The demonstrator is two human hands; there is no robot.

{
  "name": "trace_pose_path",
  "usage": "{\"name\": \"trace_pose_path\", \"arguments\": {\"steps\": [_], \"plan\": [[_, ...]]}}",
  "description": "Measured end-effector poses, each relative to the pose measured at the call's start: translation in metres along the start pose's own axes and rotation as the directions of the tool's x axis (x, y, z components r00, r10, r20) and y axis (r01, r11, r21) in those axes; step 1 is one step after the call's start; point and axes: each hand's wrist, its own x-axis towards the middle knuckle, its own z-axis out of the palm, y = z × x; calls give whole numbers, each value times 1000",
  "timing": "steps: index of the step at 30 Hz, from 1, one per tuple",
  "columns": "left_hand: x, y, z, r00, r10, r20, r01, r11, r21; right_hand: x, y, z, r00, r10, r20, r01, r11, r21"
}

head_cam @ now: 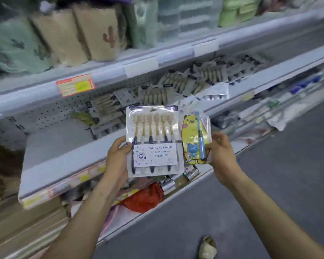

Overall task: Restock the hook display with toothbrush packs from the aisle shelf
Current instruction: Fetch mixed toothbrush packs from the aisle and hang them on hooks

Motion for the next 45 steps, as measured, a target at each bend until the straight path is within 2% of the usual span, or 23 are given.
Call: {"name": "trace_pose_path", "arguments": {"steps": [1,3,7,12,16,18,24,28,31,38,42,45], "plan": [[-3,0,2,1000,-6,-5,6,1000,14,-4,4,-1,1000,18,16,-19,1000,24],[2,-12,90,995,-12,103,7,999,44,15,-13,-70,992,23,-124,-14,997,73],[0,-22,192,979,23,202,-50,990,129,43,-34,-139,969,19,-245,12,992,125],[-11,-33,343,947,20,320,-58,992,109,89,-74,-255,940,-15,-341,54,993,105],[-20,-46,481,893,-30,448,-23,994,110,135,-105,-358,898,-30,-440,100,985,137],[-20,-48,520,877,-31,479,-23,994,107,147,-115,-384,882,-20,-471,96,986,138],[9,-78,696,813,-57,579,-52,984,170,225,-143,-507,772,21,-636,150,965,214],[43,-96,827,724,-71,686,-75,981,181,283,-161,-580,695,-1,-719,236,945,227],[58,-102,929,636,-98,766,-74,980,187,323,-190,-628,582,24,-813,266,939,219],[65,-114,1157,459,-105,882,-89,982,164,398,-255,-758,386,40,-922,367,910,193],[60,-132,1282,379,-125,917,-78,983,166,446,-281,-845,308,44,-950,372,914,162],[57,-149,1372,365,-126,923,-48,987,154,486,-308,-913,302,22,-953,368,920,138]]}}
